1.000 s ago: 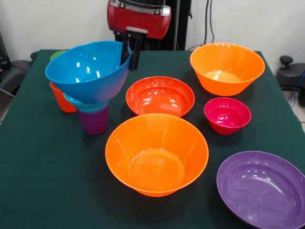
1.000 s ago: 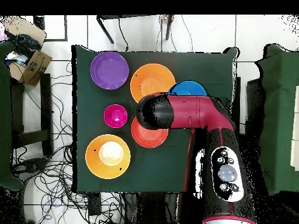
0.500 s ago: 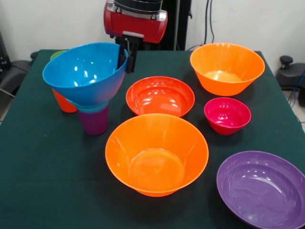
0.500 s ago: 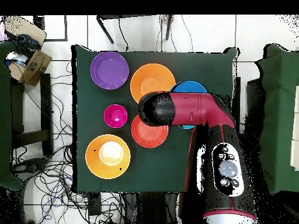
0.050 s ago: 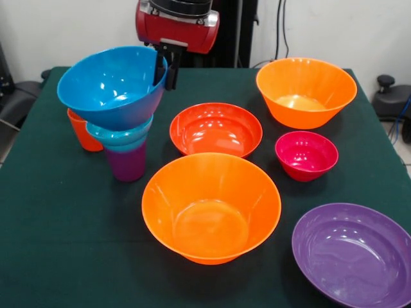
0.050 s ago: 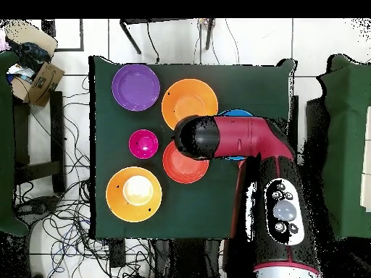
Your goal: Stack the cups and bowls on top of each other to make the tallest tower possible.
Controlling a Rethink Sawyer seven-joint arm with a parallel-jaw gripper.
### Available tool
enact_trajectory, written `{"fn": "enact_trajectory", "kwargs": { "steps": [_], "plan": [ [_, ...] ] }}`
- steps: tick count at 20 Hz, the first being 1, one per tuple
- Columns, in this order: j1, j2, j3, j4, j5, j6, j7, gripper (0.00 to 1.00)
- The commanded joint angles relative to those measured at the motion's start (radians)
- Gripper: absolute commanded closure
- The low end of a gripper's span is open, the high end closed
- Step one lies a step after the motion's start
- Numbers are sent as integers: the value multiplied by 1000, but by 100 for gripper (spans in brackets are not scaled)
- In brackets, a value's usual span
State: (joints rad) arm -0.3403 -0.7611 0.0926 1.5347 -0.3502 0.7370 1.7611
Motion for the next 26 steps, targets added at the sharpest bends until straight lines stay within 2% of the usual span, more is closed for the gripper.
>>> {"fn": "enact_trajectory", "kwargs": {
  "steps": [1,10,26],
  "plan": [
    [6,-5,24,21,-9,63,9,100],
    [4,-4,17,44,-23,-12,20,100],
    [-10,-15,16,156,-32,-108,33,100]
  ]
}}
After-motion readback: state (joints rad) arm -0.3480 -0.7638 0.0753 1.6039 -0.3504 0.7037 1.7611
